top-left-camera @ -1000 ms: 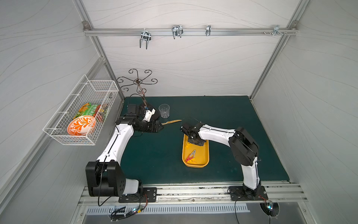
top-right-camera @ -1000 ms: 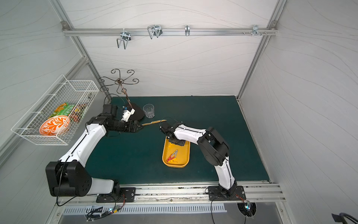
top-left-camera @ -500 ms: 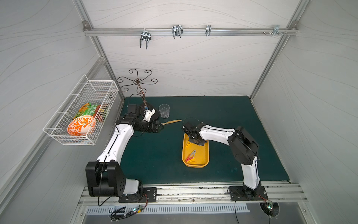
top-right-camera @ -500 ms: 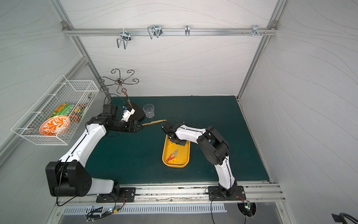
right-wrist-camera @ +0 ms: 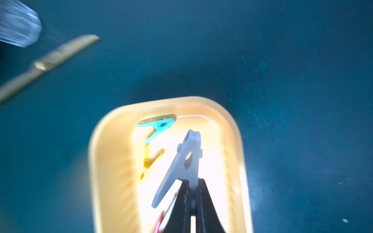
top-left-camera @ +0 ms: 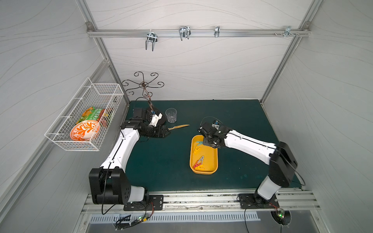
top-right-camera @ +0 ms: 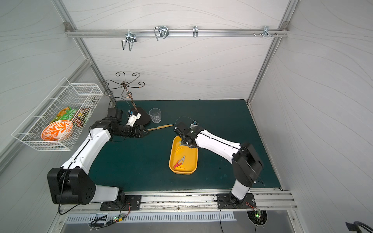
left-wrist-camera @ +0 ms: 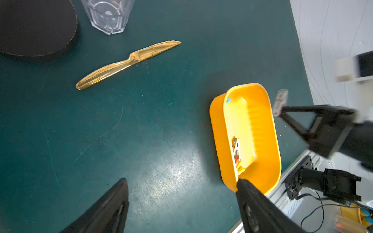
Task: Take the clothespins out of the storage box
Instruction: Pick up the clothespin from the storage box, then place the clothespin at the center of the board.
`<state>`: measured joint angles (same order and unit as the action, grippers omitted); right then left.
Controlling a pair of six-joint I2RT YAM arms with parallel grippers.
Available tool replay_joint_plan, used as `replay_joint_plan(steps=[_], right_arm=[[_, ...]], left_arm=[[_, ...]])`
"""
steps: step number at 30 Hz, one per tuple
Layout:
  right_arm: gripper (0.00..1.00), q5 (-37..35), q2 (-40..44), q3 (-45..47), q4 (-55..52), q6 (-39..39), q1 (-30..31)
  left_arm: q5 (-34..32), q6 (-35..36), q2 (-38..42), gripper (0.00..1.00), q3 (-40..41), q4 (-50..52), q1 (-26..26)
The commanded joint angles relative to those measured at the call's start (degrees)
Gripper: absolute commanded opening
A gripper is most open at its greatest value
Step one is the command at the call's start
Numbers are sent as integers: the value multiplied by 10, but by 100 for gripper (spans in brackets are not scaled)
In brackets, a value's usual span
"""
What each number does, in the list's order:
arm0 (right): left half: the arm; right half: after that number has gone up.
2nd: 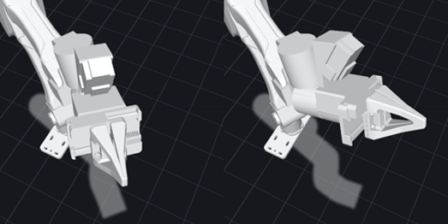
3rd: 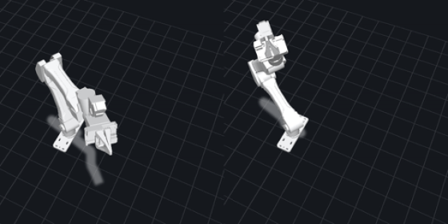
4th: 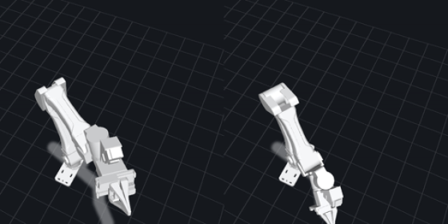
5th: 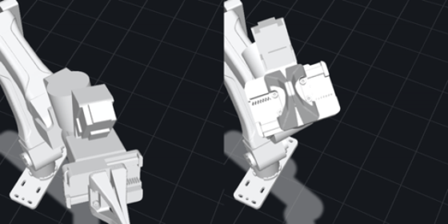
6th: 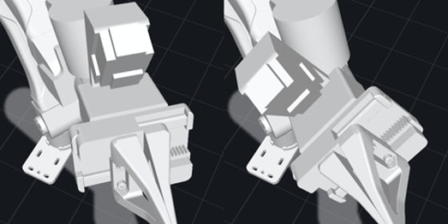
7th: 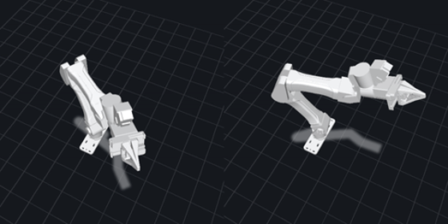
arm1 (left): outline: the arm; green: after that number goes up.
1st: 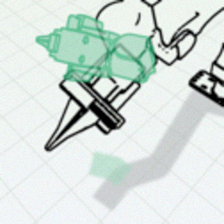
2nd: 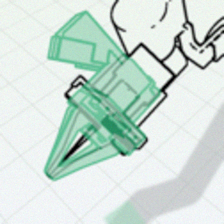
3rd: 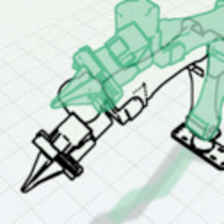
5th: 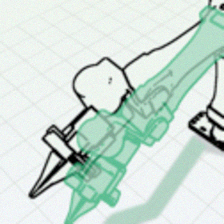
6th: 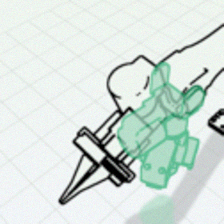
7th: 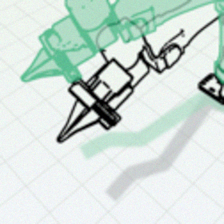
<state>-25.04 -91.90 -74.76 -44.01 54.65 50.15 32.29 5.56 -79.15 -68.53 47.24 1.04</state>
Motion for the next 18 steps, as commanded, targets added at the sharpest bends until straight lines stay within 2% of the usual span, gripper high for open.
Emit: replay_joint_plan(steps=[1,5,9,13,18], right_arm=[[0,23,51,32,-47,-65,-54],[0,66,94,97,-15,-115,-148],[0,160,99,183,73,-152,-237],[0,187,74,232,117,-163,-267],[0,181,54,264,141,-164,-275]], left_arm=[[-25,11,-3,86,-48,14,35],[-73,24,-19,87,-76,26,99],[-153,44,-45,86,-104,34,179],[-244,76,-82,85,-132,35,259],[-287,107,-130,80,-164,28,311]])
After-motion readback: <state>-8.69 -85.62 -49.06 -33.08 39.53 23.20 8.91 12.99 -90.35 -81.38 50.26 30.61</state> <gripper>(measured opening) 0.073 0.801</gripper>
